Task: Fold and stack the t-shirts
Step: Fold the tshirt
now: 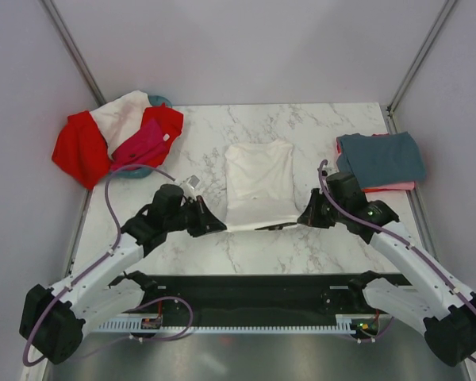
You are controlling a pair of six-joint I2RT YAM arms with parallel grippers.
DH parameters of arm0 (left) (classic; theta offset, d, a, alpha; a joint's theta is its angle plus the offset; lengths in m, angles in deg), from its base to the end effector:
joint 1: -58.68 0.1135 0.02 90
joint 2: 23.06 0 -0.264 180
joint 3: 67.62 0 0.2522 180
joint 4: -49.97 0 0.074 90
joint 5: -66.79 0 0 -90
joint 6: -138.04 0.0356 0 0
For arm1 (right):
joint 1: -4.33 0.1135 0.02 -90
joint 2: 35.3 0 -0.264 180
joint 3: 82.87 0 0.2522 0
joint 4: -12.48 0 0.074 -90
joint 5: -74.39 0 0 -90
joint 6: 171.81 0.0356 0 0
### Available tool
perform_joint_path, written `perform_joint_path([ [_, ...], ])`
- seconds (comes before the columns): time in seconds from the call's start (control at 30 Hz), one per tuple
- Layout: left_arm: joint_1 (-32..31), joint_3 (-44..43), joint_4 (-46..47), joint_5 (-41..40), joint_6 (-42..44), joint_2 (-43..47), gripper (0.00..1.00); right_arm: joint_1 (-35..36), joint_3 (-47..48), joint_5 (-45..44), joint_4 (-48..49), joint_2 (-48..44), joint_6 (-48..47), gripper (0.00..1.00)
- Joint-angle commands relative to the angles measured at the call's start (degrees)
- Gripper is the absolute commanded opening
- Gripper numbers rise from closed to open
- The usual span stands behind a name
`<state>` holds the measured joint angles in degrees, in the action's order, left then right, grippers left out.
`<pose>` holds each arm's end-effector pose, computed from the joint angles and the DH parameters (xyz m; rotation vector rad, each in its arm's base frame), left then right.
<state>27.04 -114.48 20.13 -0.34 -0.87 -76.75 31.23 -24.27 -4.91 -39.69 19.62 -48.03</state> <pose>0.1628 -0.1166 0.2325 -0.1204 2.4306 -1.1596 0.1684 0.0928 0.2641 0.0620 2.5221 0.6864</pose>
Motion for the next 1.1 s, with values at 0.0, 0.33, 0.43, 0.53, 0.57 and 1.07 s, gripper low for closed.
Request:
perform_joint_path([
  [0.0, 0.1, 0.3, -1.8, 1.8, -3.9, 2.1, 0.02, 0.3, 4.7, -1.8, -3.4, -0.3, -1.2, 0.0],
  [0.33, 3.0, -12.3, -4.8, -1.6, -1.5, -6.3, 0.02, -1.0, 17.2, -6.7, -3.1, 12.0, -5.6, 0.0],
  [0.43, 3.4, -15.2, -4.5, -2.9, -1.6, -9.3, 0.02, -2.9, 20.9, -6.0, -2.6, 16.4, -7.0, 0.0],
  [0.53, 4.3, -18.5, -4.4, -3.8, -1.4, -12.3, 0.02, -5.4, 24.1, -4.7, -1.8, 19.6, -8.2, 0.0],
  [0.57, 4.8, -19.3, -4.3, -4.0, -1.2, -13.1, 0.02, -6.0, 24.8, -4.3, -1.6, 20.4, -8.4, 0.0],
  [1.07, 10.9, -32.6, -2.5, -2.1, 0.4, -30.8, 0.02, -11.3, 39.9, -0.3, -0.3, 38.8, -10.2, 0.0],
])
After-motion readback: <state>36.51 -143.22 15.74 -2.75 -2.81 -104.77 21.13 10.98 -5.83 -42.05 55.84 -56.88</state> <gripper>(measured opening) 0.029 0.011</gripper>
